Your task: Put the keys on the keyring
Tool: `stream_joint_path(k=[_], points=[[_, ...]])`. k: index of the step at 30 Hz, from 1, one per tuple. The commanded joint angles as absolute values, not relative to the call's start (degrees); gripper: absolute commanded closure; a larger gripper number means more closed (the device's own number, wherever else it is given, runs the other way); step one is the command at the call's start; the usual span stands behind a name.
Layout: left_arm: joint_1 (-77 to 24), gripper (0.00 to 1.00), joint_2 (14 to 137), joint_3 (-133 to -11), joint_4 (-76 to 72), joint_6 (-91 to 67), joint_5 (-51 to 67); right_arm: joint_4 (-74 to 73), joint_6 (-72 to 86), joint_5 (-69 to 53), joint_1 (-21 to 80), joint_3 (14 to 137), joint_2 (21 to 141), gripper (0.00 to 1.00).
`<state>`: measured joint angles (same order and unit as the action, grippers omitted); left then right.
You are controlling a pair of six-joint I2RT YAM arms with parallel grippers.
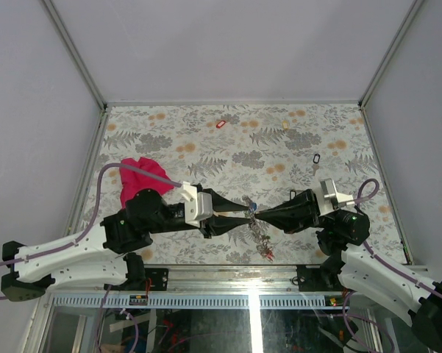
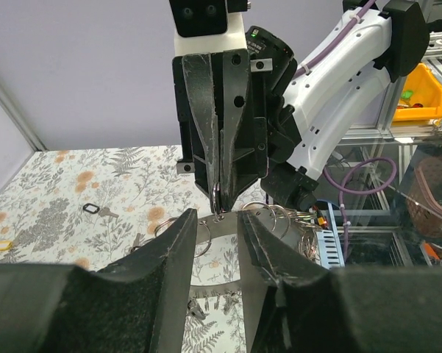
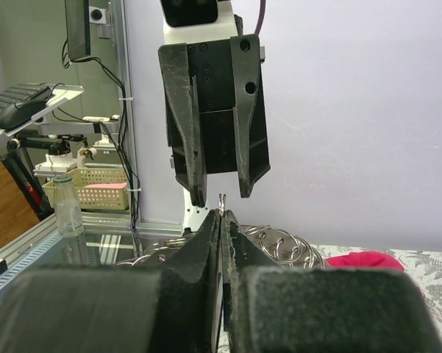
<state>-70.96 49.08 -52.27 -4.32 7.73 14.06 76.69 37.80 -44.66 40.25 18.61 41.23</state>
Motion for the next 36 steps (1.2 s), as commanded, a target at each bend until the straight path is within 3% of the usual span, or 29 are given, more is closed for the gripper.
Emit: stream_joint_path(k=[1,13,21,31,36], points=[[-71.3,0.70,49.6,-52.5,-9.0,7.6,15.4,82.4,37.8,-44.1,40.6,20.9,40.3,1.00],[-71.2,0.76,51.9,-53.7,-9.2,7.4,15.3,81.0,37.9,-45.2,40.6,21.4,39.6,1.00],[-71.3,0.99,52.6,-54.6,-9.3,7.6,15.5,79.0,37.5,-46.2,40.6,21.5,38.9,1.00],[-71.2,1.00,51.4,-54.2,-9.0,8.4,15.9,66.3,31.0,-48.8,40.6,23.0,34.5,0.99],[-71.2,1.00,51.2,-54.4,-8.0,8.7,16.0,55.7,24.3,-48.4,40.6,24.4,31.4,0.89]])
